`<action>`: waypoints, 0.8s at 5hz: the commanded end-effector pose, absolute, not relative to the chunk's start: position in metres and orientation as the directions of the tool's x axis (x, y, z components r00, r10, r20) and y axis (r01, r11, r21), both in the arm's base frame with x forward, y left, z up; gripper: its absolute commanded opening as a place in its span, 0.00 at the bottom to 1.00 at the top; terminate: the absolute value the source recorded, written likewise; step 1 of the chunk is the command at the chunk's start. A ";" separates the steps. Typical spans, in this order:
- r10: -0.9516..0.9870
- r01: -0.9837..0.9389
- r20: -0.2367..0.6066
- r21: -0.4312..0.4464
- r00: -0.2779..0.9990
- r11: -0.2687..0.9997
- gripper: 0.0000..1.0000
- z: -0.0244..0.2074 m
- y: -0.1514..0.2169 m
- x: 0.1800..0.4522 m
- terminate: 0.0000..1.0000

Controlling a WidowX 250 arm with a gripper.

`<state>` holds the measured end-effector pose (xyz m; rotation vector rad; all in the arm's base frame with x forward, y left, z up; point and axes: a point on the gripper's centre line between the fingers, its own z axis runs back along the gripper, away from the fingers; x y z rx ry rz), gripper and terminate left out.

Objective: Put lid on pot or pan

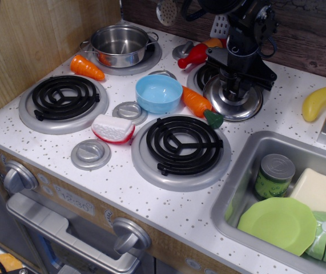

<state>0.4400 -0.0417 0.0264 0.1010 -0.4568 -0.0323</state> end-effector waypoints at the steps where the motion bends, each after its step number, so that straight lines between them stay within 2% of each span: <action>1: -0.050 -0.011 0.469 0.125 0.882 0.992 0.00 0.043 -0.039 0.442 0.00; 3: -0.038 -0.044 0.381 0.205 0.924 0.978 0.00 0.101 -0.036 0.429 0.00; 4: -0.066 -0.003 0.318 0.211 0.946 0.977 0.00 0.124 -0.006 0.415 0.00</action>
